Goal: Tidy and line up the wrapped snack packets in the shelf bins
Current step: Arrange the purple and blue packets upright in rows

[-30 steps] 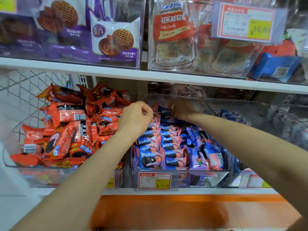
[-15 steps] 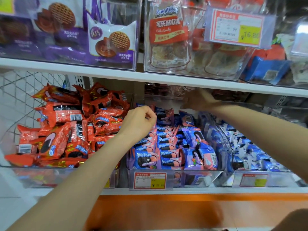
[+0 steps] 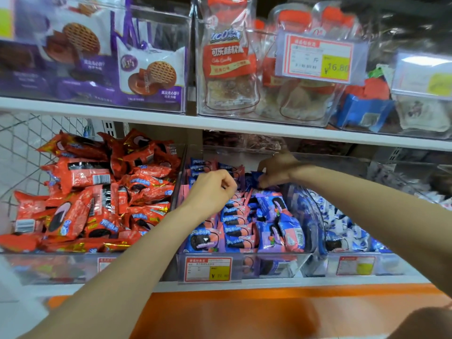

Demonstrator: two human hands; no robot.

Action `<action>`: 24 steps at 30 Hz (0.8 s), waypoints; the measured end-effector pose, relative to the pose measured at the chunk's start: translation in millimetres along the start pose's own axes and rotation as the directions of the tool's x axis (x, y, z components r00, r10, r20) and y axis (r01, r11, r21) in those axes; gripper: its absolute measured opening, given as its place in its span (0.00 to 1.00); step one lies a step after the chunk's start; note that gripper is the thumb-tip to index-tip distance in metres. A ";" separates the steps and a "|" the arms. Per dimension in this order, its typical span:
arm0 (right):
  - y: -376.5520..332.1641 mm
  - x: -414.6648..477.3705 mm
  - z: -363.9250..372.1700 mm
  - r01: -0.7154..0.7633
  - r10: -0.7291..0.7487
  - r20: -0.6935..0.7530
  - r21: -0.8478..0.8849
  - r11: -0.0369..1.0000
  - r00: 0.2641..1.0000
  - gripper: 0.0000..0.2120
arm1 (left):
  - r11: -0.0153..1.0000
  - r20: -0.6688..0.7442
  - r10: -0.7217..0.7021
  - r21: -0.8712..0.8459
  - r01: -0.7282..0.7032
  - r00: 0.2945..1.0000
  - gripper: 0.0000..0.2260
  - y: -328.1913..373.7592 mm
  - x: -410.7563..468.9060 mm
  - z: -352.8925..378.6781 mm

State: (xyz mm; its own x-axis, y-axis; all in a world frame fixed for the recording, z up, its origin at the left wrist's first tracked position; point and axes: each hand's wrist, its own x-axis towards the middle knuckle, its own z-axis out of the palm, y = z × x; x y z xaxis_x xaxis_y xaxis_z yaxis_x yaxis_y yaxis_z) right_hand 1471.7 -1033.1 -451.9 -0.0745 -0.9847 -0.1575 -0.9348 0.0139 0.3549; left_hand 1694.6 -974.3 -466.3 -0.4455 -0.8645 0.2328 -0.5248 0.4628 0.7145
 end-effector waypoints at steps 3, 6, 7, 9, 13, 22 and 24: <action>7.6 -17.6 -10.4 0.031 0.008 -0.108 0.360 0.933 0.994 0.21 | 0.999 0.004 -0.006 -0.040 0.006 1.000 0.07 0.5 0.8 2.9; 12.8 -42.7 -17.5 0.111 -0.023 -0.125 0.761 0.639 0.992 0.25 | 0.989 0.049 -0.057 -0.134 0.063 0.997 0.08 2.2 1.9 7.1; 13.6 -51.6 -18.9 0.146 -0.037 -0.149 0.839 0.524 0.988 0.25 | 0.985 0.071 -0.077 -0.151 0.087 0.995 0.11 3.0 2.4 8.3; 13.5 -66.4 -20.2 0.213 -0.054 -0.207 0.911 0.353 0.977 0.24 | 0.977 0.097 -0.103 -0.175 0.119 0.990 0.18 3.5 4.6 11.5; 5.9 -84.1 -14.9 0.238 -0.077 -0.228 0.956 0.171 0.971 0.18 | 0.899 0.110 -0.169 -0.391 0.199 0.979 0.24 7.1 7.0 17.7; -20.1 -86.1 6.3 0.147 -0.250 -0.117 0.983 0.106 0.961 0.14 | 0.890 0.050 -0.210 -0.403 0.212 0.976 0.12 0.9 7.0 19.1; -25.3 -73.5 5.2 0.135 -0.166 -0.097 0.963 0.233 0.981 0.14 | 0.969 -0.038 -0.192 -0.163 0.184 0.981 0.12 -3.3 6.8 12.0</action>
State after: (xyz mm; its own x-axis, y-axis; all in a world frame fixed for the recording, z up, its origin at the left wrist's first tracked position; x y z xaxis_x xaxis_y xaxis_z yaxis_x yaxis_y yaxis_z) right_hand 1499.1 -960.2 -454.1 0.1157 -0.9856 -0.1237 -0.5625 0.0376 -0.8259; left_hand 1684.7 -979.3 -475.0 -0.3081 -0.9442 0.1162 -0.4719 0.2578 0.8431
